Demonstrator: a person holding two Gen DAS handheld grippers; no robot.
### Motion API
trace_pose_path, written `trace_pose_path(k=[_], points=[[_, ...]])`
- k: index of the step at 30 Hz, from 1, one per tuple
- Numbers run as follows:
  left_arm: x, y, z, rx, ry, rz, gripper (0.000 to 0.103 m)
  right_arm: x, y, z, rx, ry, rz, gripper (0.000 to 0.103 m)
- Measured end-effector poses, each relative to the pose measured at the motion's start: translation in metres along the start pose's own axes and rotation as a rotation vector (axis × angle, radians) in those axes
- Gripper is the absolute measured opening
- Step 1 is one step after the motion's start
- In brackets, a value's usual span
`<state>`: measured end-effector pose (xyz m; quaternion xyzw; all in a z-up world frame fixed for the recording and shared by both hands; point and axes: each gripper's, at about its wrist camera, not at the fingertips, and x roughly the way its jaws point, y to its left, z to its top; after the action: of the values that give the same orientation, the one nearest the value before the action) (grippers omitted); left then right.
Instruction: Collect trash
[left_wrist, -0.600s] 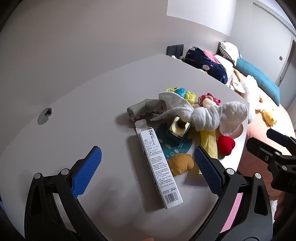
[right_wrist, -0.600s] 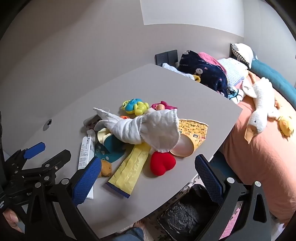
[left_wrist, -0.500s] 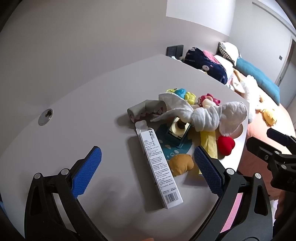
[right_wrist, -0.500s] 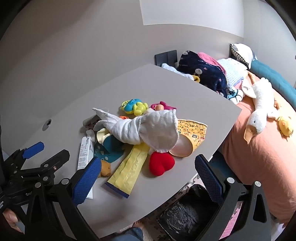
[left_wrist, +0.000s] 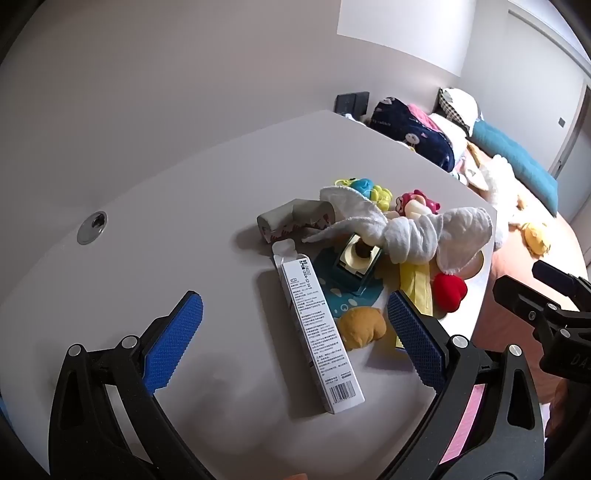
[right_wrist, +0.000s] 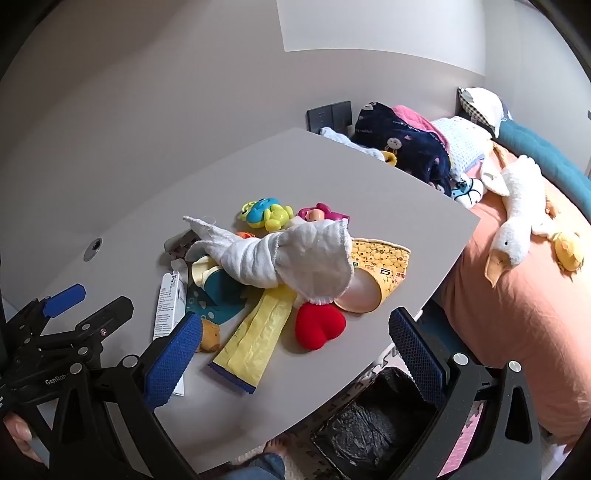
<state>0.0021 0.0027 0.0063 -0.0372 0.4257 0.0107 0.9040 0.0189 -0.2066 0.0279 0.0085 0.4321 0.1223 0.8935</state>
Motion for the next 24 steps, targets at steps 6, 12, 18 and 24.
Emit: trace_pose_path(k=[6,12,18,24], points=[[-0.0031,0.0022,-0.0020,0.008,-0.003,-0.002,0.097,-0.0028,-0.0004,0.0004,-0.005,0.004,-0.006,0.100],[-0.0062,0.0051,-0.0010,0.006,-0.005,-0.003,0.097,-0.0002,-0.0012,-0.0019,-0.004,0.001,-0.015,0.100],[-0.0031,0.0059,-0.0076,-0.010,-0.005,-0.006,0.097,-0.0016,-0.0024,-0.0009,-0.005,0.001,-0.021,0.100],[-0.0010,0.0024,-0.0047,-0.008,-0.002,-0.005,0.097,-0.0014,-0.0032,-0.0010,-0.006,0.000,-0.022,0.100]])
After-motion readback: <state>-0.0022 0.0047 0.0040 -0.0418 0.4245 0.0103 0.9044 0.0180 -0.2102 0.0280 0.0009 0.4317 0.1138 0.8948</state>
